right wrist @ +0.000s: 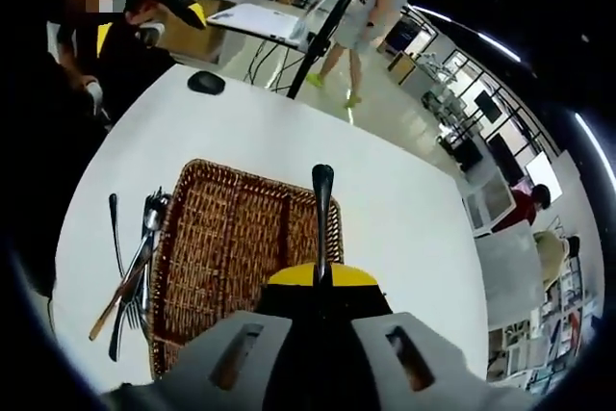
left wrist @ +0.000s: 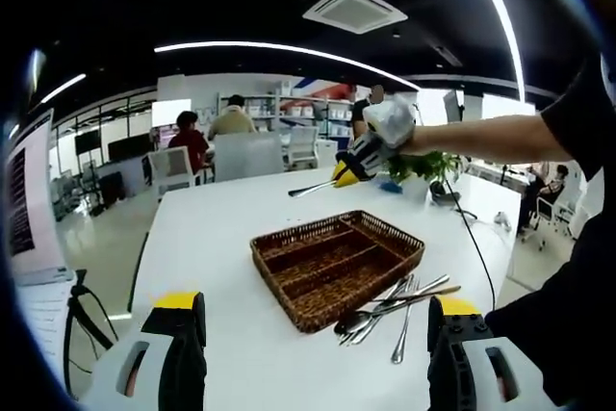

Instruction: Arrange the knives, forks, and spoons in their matching storage slots by inserting each utensil handle-first until every utensil is classified and aligned in the correct compartment

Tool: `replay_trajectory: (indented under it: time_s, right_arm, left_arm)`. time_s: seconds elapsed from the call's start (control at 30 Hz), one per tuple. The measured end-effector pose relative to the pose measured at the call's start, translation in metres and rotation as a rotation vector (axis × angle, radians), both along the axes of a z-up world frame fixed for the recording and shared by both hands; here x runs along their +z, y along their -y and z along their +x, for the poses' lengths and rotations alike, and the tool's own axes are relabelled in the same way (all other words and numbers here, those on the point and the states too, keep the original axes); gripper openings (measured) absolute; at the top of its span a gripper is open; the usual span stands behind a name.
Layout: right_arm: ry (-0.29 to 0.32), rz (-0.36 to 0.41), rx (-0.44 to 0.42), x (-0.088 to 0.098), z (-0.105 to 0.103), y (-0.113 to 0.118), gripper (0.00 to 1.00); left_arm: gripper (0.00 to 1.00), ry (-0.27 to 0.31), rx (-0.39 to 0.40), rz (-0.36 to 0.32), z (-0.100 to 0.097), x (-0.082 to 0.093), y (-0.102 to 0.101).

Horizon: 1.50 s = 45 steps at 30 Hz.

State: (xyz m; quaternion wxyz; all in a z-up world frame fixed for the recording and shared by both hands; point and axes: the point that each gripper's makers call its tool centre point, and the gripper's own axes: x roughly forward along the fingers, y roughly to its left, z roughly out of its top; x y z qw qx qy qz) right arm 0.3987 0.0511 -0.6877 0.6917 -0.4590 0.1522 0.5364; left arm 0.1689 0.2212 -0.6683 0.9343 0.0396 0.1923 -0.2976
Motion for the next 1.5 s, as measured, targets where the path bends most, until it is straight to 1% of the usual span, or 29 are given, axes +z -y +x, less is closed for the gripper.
replay_trajectory:
  time_s: [0.1,0.27,0.4,0.53,0.63,0.87,1.0,1.17,1.2,1.27,1.5]
  right_arm:
    - [0.005,-0.021,0.007,-0.005,0.009,-0.001,0.00]
    - [0.004,-0.032,-0.001,-0.010,0.024,-0.002,0.00]
    - [-0.002,-0.025,-0.005,-0.016,0.034,-0.004,0.00]
    - [-0.003,-0.037,-0.021,-0.026,0.042,-0.003,0.00]
    - [0.003,-0.050,-0.012,-0.032,0.044,-0.003,0.00]
    - [0.005,-0.032,-0.021,-0.031,0.052,-0.003,0.00]
    - [0.004,-0.035,-0.022,-0.035,0.055,-0.003,0.00]
    - [-0.003,-0.039,-0.008,-0.045,0.057,-0.003,0.00]
    - [-0.007,-0.034,-0.010,-0.047,0.057,-0.003,0.00]
    - [-0.003,-0.048,-0.004,-0.054,0.059,-0.003,0.00]
    - [-0.025,-0.038,-0.010,-0.072,0.064,-0.006,0.00]
  left_arm:
    - [1.00,-0.002,-0.005,-0.006,0.002,-0.003,0.003]
    - [1.00,-0.014,-0.011,0.000,0.005,-0.011,0.005]
    - [1.00,-0.020,-0.014,-0.016,0.005,-0.011,0.007]
    - [1.00,-0.024,-0.014,-0.015,0.006,-0.014,0.006]
    - [1.00,-0.030,-0.011,-0.028,0.007,-0.015,0.005]
    - [1.00,-0.027,0.005,-0.024,0.009,-0.017,0.000]
    - [1.00,-0.030,0.008,-0.025,0.009,-0.019,-0.001]
    - [1.00,-0.030,0.012,-0.023,0.010,-0.021,-0.001]
    - [1.00,-0.031,0.013,-0.026,0.011,-0.021,-0.001]
    - [1.00,-0.034,0.014,-0.039,0.013,-0.021,-0.001]
    - [1.00,-0.035,0.013,-0.030,0.017,-0.026,-0.001]
